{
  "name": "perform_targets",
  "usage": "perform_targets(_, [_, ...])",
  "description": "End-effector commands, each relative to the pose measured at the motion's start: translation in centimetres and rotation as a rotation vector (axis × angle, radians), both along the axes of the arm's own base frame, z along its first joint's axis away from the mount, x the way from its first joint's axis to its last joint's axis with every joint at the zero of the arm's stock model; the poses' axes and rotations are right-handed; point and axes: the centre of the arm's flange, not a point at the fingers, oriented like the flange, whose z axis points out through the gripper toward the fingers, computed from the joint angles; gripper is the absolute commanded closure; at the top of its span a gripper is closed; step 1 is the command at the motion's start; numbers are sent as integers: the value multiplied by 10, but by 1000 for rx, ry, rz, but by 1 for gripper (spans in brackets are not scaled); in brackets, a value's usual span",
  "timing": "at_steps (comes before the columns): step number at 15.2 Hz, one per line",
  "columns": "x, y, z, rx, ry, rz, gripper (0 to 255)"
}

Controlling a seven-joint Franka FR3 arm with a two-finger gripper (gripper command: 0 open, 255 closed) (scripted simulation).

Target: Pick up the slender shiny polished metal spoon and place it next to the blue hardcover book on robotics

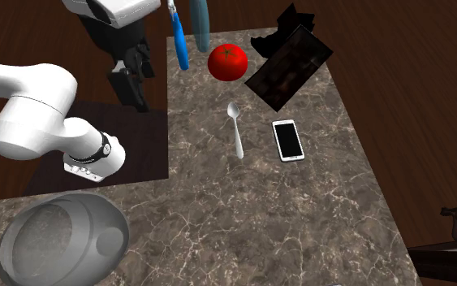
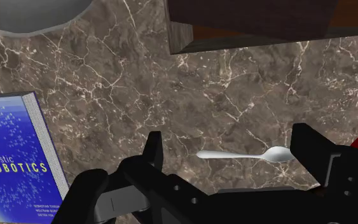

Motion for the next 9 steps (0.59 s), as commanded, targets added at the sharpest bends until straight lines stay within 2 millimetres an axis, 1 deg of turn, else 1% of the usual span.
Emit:
perform_targets(1, [0,0,0,0,0,0,0])
perform_targets(9, [45,46,-77,37,-33,6,0])
